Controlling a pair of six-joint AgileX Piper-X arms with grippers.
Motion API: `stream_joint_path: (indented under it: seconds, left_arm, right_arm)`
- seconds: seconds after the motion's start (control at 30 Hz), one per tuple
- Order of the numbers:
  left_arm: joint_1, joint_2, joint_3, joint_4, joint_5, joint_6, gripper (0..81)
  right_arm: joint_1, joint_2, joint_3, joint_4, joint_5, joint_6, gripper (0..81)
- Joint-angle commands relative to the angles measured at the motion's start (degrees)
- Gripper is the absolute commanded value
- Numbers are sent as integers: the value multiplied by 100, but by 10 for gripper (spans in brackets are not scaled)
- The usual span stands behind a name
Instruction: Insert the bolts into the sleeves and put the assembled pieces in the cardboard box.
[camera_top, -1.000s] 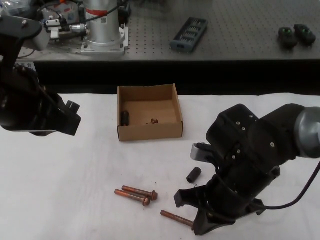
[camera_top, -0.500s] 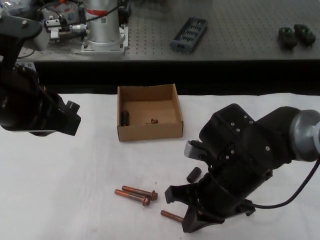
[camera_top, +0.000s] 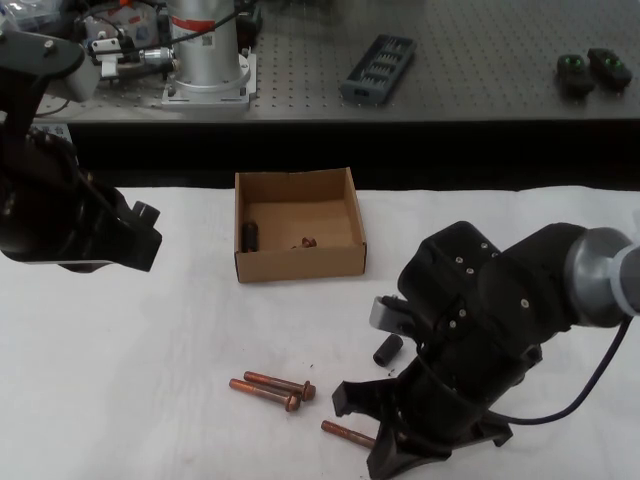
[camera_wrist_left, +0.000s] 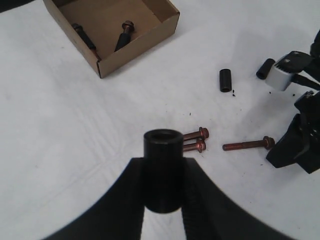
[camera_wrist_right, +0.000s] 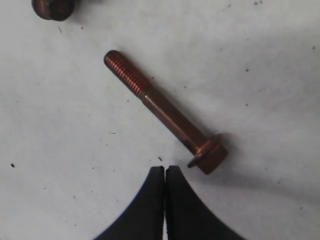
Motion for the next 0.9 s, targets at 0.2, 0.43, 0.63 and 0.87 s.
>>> stream_joint_path:
  seconds: [0.2,0.43,0.63,0.87]
  left_arm:
    - [11,-64,-17,-11,52,-49,6]
    - [11,-64,-17,-11,52,-49,6]
    - [11,-80,-17,-13,52,-49,6]
    - [11,-186,-17,-13,52,-49,6]
  right_arm:
    - [-480,11,-99,77,75,-190,19]
    - [-727,20,-226,53,215,-336,19]
    - [-764,20,-237,43,177,-323,19]
    - [-750,39,-237,173,-85,-339,19]
